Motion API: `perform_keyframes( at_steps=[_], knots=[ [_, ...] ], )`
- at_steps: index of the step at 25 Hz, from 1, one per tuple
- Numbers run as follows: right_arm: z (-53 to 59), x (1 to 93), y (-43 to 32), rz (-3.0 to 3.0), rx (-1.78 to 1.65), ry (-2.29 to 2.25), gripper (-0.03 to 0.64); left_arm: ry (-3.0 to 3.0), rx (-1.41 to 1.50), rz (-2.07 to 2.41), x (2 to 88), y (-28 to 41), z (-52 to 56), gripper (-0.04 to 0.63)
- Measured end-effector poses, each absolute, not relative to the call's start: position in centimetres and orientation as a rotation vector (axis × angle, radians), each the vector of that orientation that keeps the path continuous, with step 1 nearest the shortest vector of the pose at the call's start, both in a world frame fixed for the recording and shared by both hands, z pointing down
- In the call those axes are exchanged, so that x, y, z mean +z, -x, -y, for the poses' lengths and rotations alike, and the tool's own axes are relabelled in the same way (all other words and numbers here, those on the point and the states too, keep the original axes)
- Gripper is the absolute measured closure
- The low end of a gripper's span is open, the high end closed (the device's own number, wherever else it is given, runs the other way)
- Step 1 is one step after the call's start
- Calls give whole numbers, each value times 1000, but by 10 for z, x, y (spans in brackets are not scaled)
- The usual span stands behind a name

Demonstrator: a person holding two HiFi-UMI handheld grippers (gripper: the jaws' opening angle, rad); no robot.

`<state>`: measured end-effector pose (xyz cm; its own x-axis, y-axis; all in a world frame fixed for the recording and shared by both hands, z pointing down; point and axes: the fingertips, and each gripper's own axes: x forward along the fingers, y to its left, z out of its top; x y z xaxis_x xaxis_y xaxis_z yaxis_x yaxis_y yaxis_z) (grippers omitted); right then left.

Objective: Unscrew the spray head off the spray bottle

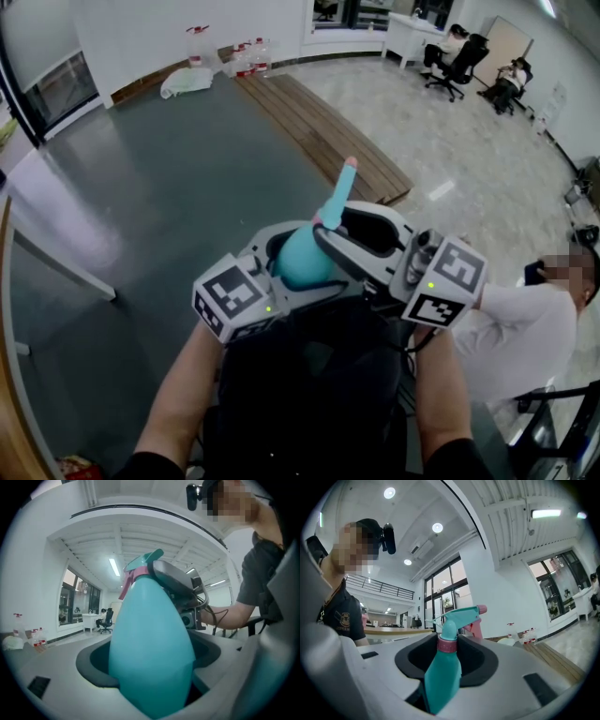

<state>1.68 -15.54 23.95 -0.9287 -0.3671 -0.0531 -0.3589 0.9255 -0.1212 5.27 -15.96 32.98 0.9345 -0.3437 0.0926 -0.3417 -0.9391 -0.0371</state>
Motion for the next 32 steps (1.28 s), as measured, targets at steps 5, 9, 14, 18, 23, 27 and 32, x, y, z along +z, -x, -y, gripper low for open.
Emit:
perform_keyframes(
  at_steps=[5,9,14,18,23,27,32],
  knots=[
    [144,236,-14,-3009,-178,431,485,3116,-134,-346,328,-52,142,160],
    [139,235,-13,-3010,-169,344,484,3135,-107,-262,325,-52,134,160],
    [142,236,-14,-3021,-135,435,472,3103,-87,-413,324,-54,144,160],
    [149,239,-18,-3018,-99,588,468,3060,-74,-575,326,-56,158,160],
    [153,239,-19,-2987,-78,772,457,3017,-34,-745,322,-48,171,160],
    [160,238,-26,-2931,-128,925,457,2978,-75,-847,327,-50,180,160],
    [159,242,-17,-2889,-199,1018,457,2951,-123,-922,334,-44,183,158]
  ],
)
